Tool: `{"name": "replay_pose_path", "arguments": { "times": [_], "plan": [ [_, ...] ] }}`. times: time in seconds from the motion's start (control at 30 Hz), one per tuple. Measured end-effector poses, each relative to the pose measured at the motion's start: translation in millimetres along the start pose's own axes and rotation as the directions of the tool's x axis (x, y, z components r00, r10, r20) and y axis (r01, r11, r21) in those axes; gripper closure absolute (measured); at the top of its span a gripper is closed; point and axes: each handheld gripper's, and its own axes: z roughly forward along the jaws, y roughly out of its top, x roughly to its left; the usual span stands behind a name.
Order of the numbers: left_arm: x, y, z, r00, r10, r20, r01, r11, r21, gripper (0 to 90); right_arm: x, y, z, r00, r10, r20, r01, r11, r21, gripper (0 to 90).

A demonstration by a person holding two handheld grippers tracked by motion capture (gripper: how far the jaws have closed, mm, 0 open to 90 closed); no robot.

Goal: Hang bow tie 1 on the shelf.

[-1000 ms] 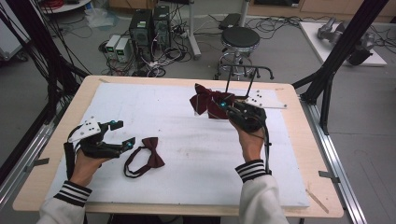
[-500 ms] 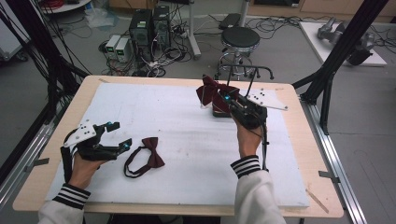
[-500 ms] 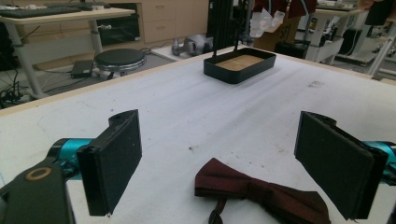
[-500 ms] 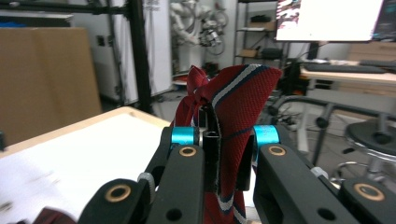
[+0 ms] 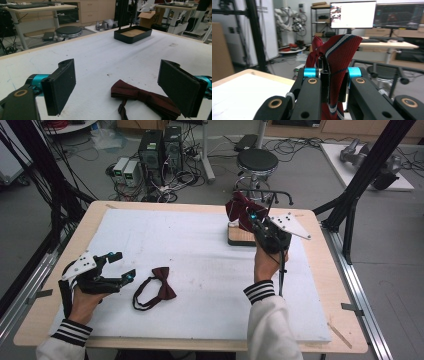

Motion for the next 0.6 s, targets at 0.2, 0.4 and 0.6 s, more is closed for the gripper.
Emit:
{"name": "replay_pose_path", "arguments": {
  "times": [0.2,0.4,0.6],
  "plan": [
    [1.0,-2.7,-5.4,1.0000,0.003,-0.005,-0.003,0.9996,-0.029,15.5,-0.3,0.7,7.9,0.9992,0.016,0.037,-0.016,1.000,-0.009,86.3],
    [2.6,-10.8,-13.9,0.9997,-0.002,-0.024,0.001,0.9984,-0.056,15.5,-3.1,-1.8,13.8,0.9970,0.026,0.073,-0.024,1.000,-0.019,86.3],
    [3.1,-20.1,-21.0,0.9987,-0.013,-0.049,0.009,0.9963,-0.086,15.6,-5.0,-2.6,19.3,0.9930,0.037,0.112,-0.034,0.999,-0.033,86.3]
  ]
}}
